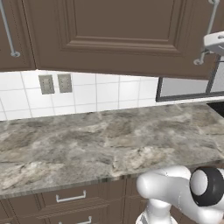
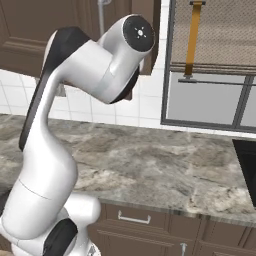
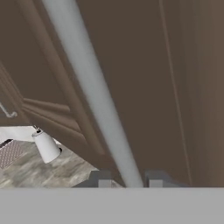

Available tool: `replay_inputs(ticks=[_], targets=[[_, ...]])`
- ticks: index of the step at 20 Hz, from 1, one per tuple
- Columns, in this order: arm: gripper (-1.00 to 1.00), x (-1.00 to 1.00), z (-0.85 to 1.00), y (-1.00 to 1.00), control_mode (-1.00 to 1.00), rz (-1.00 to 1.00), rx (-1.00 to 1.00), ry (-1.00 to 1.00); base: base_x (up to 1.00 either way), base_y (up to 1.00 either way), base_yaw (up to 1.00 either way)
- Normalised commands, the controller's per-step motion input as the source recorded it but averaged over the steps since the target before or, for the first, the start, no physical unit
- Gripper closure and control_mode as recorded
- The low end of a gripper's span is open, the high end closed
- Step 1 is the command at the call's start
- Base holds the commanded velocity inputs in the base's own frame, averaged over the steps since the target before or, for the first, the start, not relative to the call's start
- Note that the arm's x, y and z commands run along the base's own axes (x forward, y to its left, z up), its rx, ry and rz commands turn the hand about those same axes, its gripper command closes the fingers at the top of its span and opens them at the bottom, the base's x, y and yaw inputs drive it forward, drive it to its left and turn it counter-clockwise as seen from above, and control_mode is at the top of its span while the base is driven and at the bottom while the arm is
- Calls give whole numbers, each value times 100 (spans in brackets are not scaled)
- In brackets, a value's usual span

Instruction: Open the cabinet, pick the kettle from the cabinet, and place it in the sink.

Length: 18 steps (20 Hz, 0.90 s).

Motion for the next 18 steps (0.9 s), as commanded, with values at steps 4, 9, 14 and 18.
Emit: replay_inputs(ticks=[4, 9, 14, 18], targets=[[100, -61, -3, 39, -100, 0, 0, 0, 0, 0, 0], [100, -58, -1, 40, -100, 0, 0, 0, 0, 0, 0], [100, -55, -1, 43, -100, 0, 0, 0, 0, 0, 0], [100, -53, 0, 44, -100, 0, 0, 0, 0, 0, 0]])
